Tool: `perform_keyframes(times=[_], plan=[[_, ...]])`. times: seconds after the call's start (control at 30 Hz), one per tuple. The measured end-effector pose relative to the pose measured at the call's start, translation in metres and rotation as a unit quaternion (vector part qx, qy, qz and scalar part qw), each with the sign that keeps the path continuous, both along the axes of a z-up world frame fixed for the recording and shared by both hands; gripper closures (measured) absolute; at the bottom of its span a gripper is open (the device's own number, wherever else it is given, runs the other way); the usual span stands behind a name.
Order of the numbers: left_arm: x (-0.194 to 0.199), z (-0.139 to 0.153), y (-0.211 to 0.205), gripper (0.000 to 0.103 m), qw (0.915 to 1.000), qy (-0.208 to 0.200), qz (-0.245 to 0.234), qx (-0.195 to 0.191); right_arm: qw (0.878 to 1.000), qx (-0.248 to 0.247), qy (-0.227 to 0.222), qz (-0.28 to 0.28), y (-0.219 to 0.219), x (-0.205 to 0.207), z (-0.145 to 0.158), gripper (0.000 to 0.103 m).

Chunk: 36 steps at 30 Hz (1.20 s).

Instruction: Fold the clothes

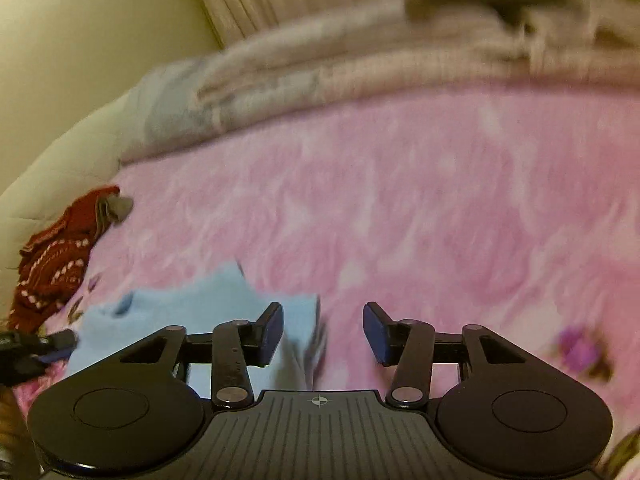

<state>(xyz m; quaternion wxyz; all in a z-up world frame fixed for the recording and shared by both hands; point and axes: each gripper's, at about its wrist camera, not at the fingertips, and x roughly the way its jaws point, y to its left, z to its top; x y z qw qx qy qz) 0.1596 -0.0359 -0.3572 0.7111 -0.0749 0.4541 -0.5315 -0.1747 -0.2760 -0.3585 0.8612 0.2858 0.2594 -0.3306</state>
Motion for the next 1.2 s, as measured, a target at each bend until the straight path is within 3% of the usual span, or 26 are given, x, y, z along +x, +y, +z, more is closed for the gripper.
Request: perform_keyframes(times=[0.1,0.17,0.27,0.37,0.47,0.6,0.73,0.83,0.93,1.03,1.13,1.2], plan=[[-0.015,0.025,-0.009,0.103,0.9975,-0.054,-0.044,-0.01,0.997,-0.056,0.01,0.049,0.016,0.022,0.009,0.056],[-0.026,0.026,-0.027,0.103,0.9936,-0.076,-0.084,-0.007,0.991,-0.095,0.03,0.095,0.029,0.048,0.008,0.068],[-0.033,0.008,-0.054,0.103,0.9896,-0.102,-0.098,0.028,0.982,-0.122,0.072,0.121,0.032,0.085,-0.015,0.079],[-0.027,-0.021,-0.069,0.101,0.9914,-0.091,-0.079,0.051,0.983,-0.099,0.106,0.11,0.019,0.099,-0.048,0.08],[-0.025,-0.033,-0.076,0.1,0.9917,-0.093,-0.075,0.047,0.989,-0.058,0.087,0.1,0.0,0.094,-0.064,0.08],[-0.022,-0.022,-0.068,0.1,0.9917,-0.1,-0.067,0.043,0.998,0.004,0.033,0.053,-0.016,0.065,-0.044,0.077],[-0.032,0.008,-0.028,0.102,0.9872,-0.152,-0.002,0.049,0.998,-0.052,0.04,0.014,0.001,0.012,-0.007,0.076],[-0.06,0.025,0.006,0.102,0.9859,-0.16,-0.008,0.047,0.997,-0.063,0.026,0.033,0.041,-0.027,0.013,0.076],[-0.106,0.032,0.035,0.102,0.9861,-0.156,-0.042,0.041,0.993,-0.072,0.035,0.083,0.098,-0.041,0.019,0.076],[-0.138,0.018,0.053,0.102,0.985,-0.154,-0.038,0.069,0.987,-0.089,0.053,0.126,0.148,-0.038,0.009,0.076],[-0.144,-0.005,0.054,0.1,0.9815,-0.163,-0.028,0.097,0.978,-0.108,0.119,0.135,0.169,-0.029,-0.025,0.076],[-0.14,-0.013,0.054,0.1,0.9839,-0.15,-0.016,0.095,0.981,-0.103,0.11,0.126,0.168,-0.032,-0.03,0.074]])
